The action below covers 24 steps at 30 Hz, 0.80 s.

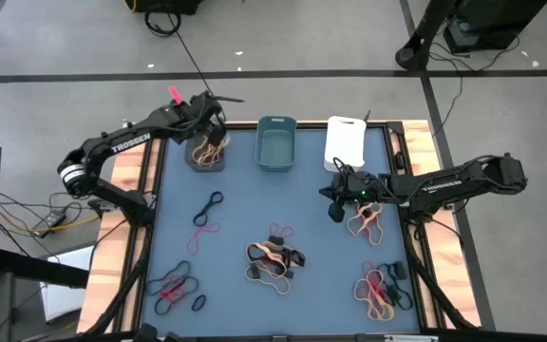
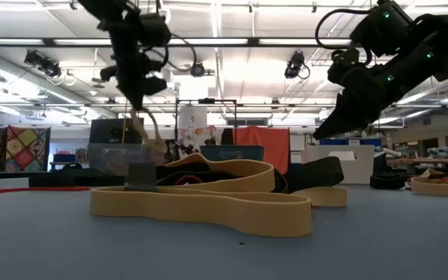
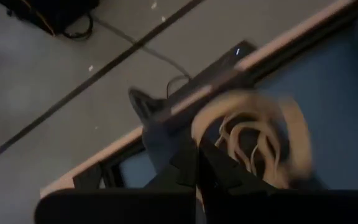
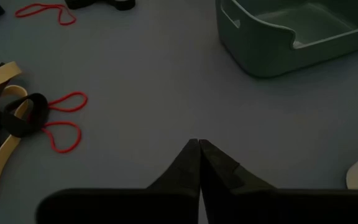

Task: Sort rubber bands into baskets
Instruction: Put the yellow rubber band into the black bin

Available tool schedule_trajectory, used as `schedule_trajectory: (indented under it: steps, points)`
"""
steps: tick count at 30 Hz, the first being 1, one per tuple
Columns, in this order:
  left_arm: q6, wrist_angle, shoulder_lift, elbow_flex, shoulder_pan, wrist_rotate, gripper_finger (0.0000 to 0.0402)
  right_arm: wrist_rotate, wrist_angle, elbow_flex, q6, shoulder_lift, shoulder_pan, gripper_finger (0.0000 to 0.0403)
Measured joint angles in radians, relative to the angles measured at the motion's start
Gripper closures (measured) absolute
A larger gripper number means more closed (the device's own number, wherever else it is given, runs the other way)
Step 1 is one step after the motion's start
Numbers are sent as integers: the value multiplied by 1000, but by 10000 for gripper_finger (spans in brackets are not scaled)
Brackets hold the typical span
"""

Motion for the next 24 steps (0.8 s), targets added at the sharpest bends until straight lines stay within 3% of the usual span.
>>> schedule_trajectory:
  steps: [8,12,18,24]
  points:
    - [-18,156,0,-135,56,130,382,0,20,0,-1,0,0,384]
    - [-34,144,0,-142,74,166,331,0,27,0,-1,0,0,387]
    - [-118,9,0,-142,119,106,246,0,28,0,-2,0,0,392]
    - [-120,-13,-6,-142,109,142,225,0,28,0,-3,0,0,386]
